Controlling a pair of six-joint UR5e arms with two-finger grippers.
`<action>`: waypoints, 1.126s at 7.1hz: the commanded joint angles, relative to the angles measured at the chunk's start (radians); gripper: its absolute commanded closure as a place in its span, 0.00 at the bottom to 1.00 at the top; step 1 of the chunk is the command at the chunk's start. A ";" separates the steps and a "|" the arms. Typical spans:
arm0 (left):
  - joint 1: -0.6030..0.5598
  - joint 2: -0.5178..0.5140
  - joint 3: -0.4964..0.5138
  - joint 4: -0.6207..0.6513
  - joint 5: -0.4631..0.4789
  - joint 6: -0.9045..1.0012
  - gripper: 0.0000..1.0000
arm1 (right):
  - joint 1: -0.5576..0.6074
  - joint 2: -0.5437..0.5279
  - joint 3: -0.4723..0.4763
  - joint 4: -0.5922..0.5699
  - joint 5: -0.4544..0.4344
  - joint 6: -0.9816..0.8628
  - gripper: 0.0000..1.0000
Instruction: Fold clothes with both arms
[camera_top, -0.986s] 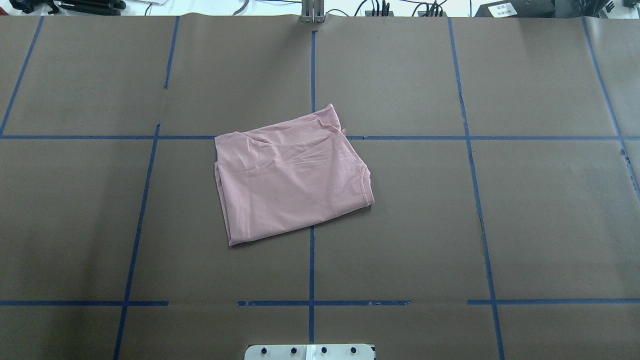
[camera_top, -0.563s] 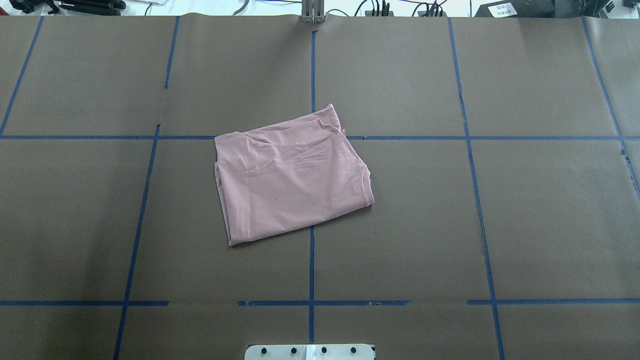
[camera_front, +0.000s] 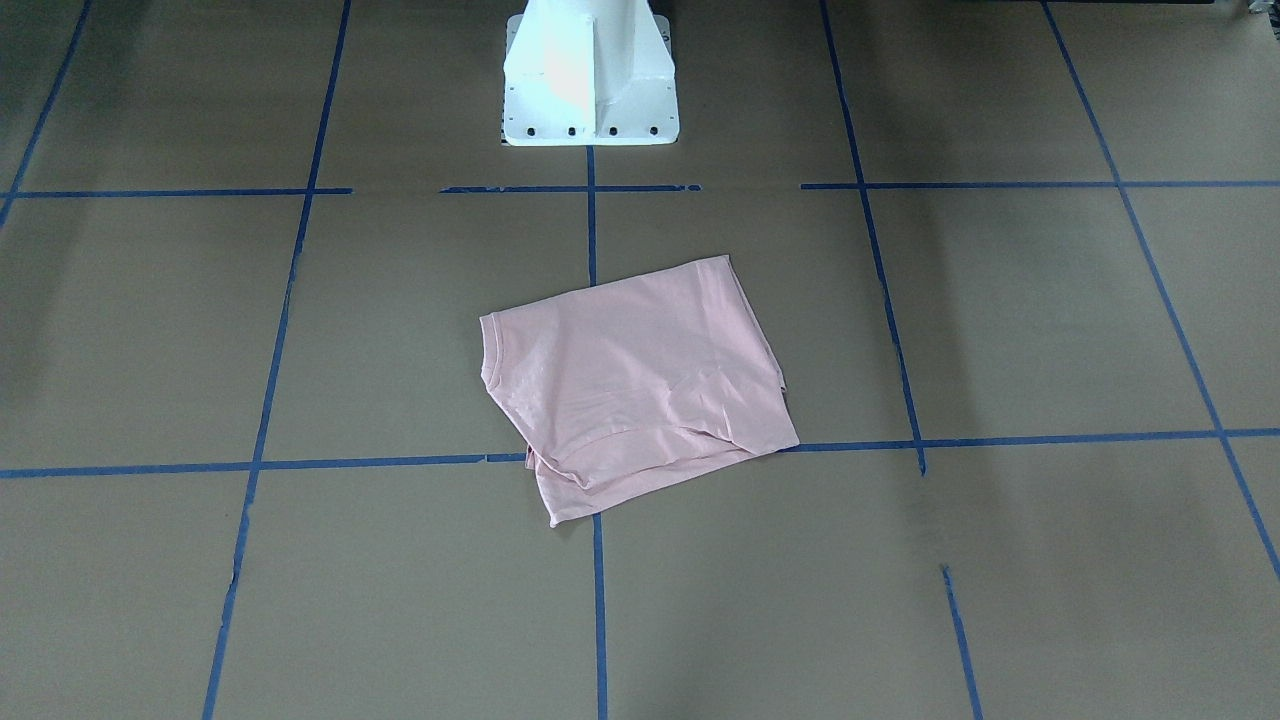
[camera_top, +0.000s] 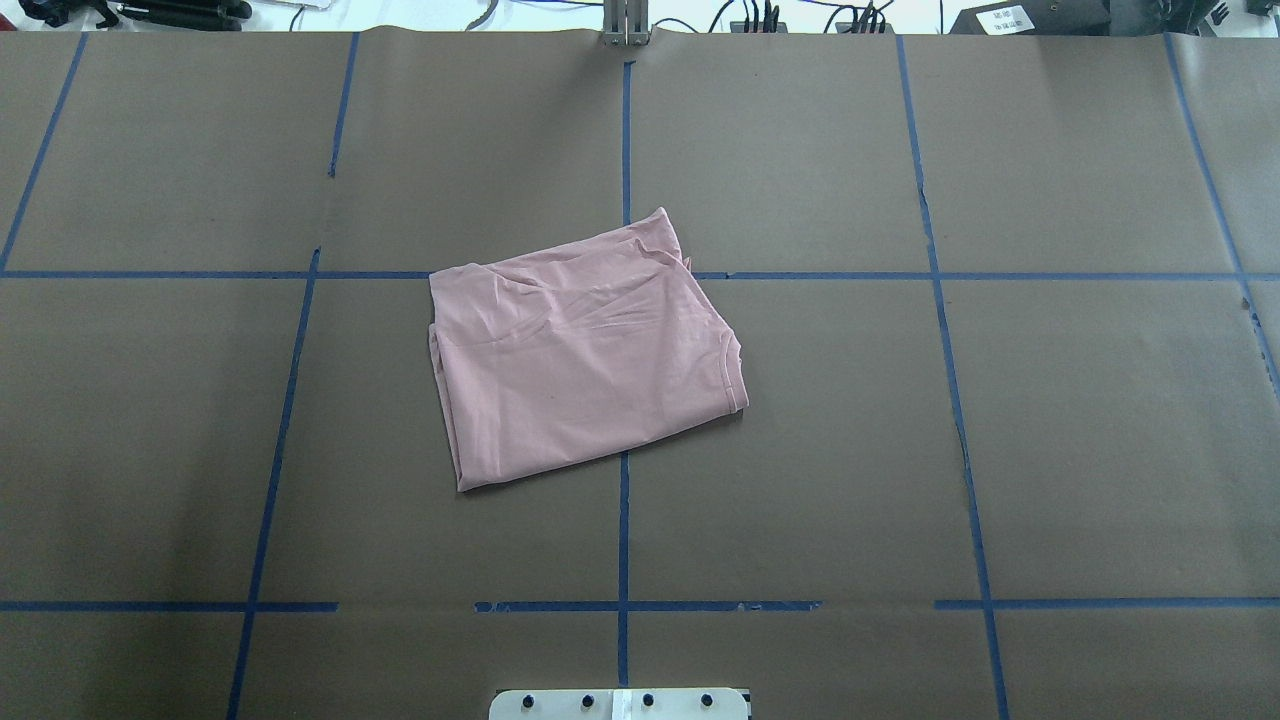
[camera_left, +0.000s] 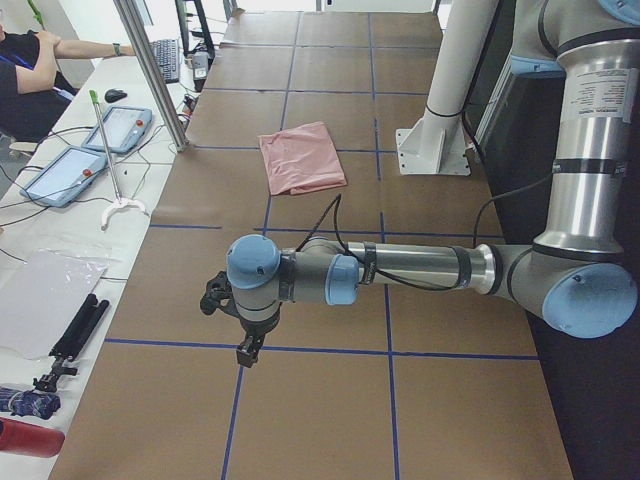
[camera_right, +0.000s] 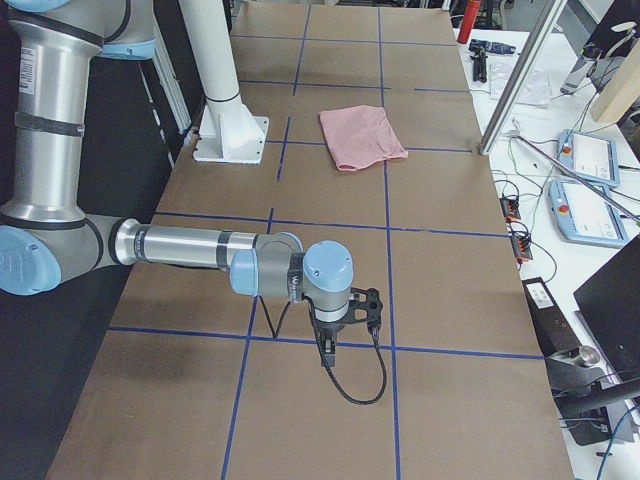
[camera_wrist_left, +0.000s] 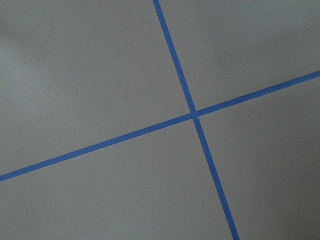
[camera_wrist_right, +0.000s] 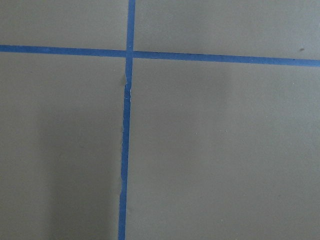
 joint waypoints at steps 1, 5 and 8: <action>0.000 0.004 0.003 0.002 0.002 -0.005 0.00 | 0.000 0.000 -0.002 -0.001 0.000 0.000 0.00; 0.002 0.024 0.003 0.001 0.000 0.003 0.00 | 0.000 0.000 -0.003 -0.001 0.000 0.000 0.00; 0.000 0.024 0.003 0.001 0.000 0.003 0.00 | 0.000 0.000 -0.003 -0.001 -0.002 0.000 0.00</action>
